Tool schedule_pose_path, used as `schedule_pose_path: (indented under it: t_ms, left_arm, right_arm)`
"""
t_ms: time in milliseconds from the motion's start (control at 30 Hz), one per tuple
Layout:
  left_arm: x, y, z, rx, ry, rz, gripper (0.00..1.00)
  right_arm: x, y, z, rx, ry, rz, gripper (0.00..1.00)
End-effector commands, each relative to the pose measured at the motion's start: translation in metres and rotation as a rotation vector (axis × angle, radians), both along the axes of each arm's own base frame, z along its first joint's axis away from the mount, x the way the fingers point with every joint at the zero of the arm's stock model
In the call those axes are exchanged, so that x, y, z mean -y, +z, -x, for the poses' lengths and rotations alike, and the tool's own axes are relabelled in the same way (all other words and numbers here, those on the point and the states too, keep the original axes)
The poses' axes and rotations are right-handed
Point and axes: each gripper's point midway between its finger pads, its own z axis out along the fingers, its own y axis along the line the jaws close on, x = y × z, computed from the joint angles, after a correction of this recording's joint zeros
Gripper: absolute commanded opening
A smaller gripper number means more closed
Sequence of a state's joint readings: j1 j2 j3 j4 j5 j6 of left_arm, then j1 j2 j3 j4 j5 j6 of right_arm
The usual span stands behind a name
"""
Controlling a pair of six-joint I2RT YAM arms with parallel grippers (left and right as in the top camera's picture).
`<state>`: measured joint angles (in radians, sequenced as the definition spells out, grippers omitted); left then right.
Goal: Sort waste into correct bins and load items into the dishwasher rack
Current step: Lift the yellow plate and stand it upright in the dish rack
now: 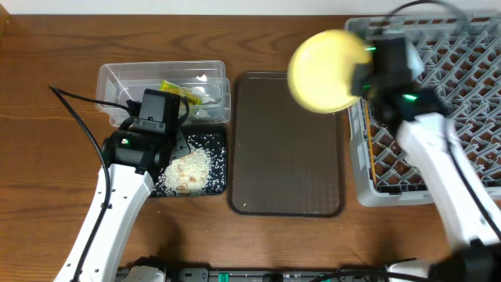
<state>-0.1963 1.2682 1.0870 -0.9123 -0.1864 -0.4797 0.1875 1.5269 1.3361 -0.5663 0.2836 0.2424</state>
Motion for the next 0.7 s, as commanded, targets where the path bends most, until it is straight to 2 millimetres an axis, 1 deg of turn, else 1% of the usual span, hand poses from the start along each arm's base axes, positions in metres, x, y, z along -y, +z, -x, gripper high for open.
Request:
schedule_pose_path:
  t_ms: [0,100,200,300,367,467,533,667]
  left_arm:
    - [-0.002,0.001,-0.001,0.003,0.02,0.005,0.6]
    - [-0.002,0.001,-0.002,0.003,0.02,0.005,0.6]
    - [-0.002,0.001,-0.001,0.003,0.02,0.005,0.6]
    - [-0.002,0.001,-0.001,0.003,0.02,0.005,0.6]
    - [-0.002,0.001,-0.001,0.003,0.02,0.005,0.6]
    - [-0.001,0.001,-0.002,0.004,0.02,0.006,0.6]
    - [-0.001,0.001,-0.002,0.004,0.02,0.006,0.6]
    - [-0.001,0.001,-0.001,0.002,0.02,0.005,0.6]
  right_arm:
    - [0.063,0.038,0.008,0.047,-0.086,0.298,0.01]
    - [0.101,0.065,0.015,0.044,-0.118,0.499,0.01]
    - [0.13,0.073,0.026,-0.04,-0.149,0.678,0.01]
    - [0.156,0.075,0.044,-0.133,-0.272,0.788,0.01]
    - [0.156,0.066,0.048,-0.167,-0.269,0.778,0.01]
    - [0.142,0.041,0.047,-0.194,-0.199,0.676,0.01]
    - [0.136,0.029,0.048,-0.206,-0.193,0.623,0.01]
    - [0.135,0.009,0.054,-0.263,-0.2,0.605,0.01]
